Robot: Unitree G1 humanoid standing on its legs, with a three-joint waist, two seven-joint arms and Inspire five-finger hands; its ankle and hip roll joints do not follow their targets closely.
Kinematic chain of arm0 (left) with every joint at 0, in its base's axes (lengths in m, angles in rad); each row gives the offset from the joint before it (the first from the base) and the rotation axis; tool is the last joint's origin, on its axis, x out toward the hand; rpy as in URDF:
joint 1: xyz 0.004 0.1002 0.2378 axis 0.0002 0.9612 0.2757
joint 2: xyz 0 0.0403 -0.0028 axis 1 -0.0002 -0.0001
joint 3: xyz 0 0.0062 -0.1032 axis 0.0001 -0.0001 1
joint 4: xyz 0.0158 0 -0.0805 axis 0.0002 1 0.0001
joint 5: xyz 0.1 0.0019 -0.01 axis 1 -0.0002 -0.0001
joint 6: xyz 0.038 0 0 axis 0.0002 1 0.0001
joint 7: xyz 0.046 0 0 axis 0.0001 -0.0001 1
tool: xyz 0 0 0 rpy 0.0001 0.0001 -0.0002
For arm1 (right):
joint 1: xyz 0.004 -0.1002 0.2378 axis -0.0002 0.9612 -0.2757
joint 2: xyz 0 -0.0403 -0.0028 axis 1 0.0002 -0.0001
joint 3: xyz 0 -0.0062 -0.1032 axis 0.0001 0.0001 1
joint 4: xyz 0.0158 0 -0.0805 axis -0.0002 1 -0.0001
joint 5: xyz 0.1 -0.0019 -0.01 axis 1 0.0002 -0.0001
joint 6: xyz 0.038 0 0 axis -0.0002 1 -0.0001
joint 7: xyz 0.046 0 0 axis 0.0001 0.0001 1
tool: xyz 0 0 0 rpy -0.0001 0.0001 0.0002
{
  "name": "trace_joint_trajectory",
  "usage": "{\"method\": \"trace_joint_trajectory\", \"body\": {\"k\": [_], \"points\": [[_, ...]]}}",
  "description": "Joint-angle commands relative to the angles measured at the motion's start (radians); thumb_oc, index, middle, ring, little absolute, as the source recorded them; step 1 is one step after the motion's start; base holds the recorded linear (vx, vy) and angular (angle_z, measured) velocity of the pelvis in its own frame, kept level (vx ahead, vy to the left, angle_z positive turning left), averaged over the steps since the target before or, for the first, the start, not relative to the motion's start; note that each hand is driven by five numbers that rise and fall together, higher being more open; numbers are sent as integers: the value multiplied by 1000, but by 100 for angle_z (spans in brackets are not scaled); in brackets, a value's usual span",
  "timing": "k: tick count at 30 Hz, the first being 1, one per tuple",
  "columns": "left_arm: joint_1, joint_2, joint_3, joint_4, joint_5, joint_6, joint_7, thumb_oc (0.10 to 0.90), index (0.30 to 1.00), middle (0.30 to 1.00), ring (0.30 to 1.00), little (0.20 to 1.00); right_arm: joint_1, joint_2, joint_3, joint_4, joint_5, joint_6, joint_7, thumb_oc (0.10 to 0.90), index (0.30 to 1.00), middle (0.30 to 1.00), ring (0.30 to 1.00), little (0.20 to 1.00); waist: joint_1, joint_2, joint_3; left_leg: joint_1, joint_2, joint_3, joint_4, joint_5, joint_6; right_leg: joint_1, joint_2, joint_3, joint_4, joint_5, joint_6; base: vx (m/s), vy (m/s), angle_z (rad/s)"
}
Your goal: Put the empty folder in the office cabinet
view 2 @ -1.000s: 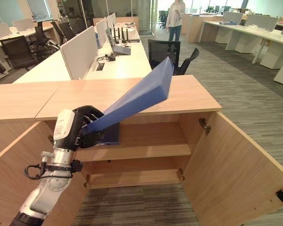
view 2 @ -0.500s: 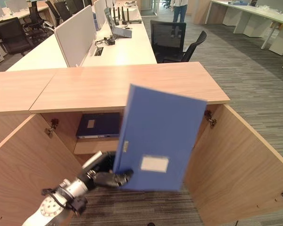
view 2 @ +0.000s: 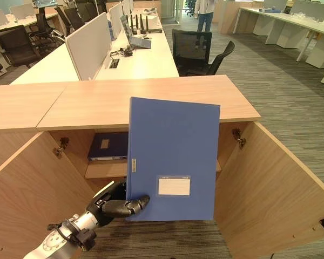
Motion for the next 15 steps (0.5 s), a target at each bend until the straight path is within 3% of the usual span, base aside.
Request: {"method": "trace_joint_trajectory", "body": {"k": [1,4,5,7,15], "points": [[-33,21,85,-111,122,-119,-10,400,300,300,300,300,-78,46,38,-6,63,-51,13,800,900,900,900,900,14,-48,-33,-17,-21,-67,-2,-47,-15,50,-32,9,7,-65,92,0,0,0],[27,69,162,1,339,-128,-13,400,300,300,300,300,-87,2,63,-126,45,-54,32,800,900,900,900,900,22,-47,-34,-20,-18,-67,-2,-44,-18,47,-32,10,7,-66,92,0,0,0],[29,68,163,1,341,-129,-13,400,300,300,300,300,-85,2,64,-129,44,-52,32,800,900,900,900,900,20,-47,-35,-20,-19,-67,-2,-44,-18,47,-32,10,7,-67,92,0,0,0],[52,88,230,75,506,-140,3,400,300,300,300,300,-82,-47,77,-273,13,-51,44,800,900,900,900,900,23,-48,-35,-22,-18,-66,-2,-42,-19,46,-33,7,7,-68,93,0,0,0],[37,34,381,209,822,-143,83,400,300,300,300,300,-55,-146,63,-555,-39,-39,84,800,900,900,900,900,23,-51,-35,-26,-19,-70,-2,-40,-21,44,-36,1,7,-71,90,-2,0,1]]}}
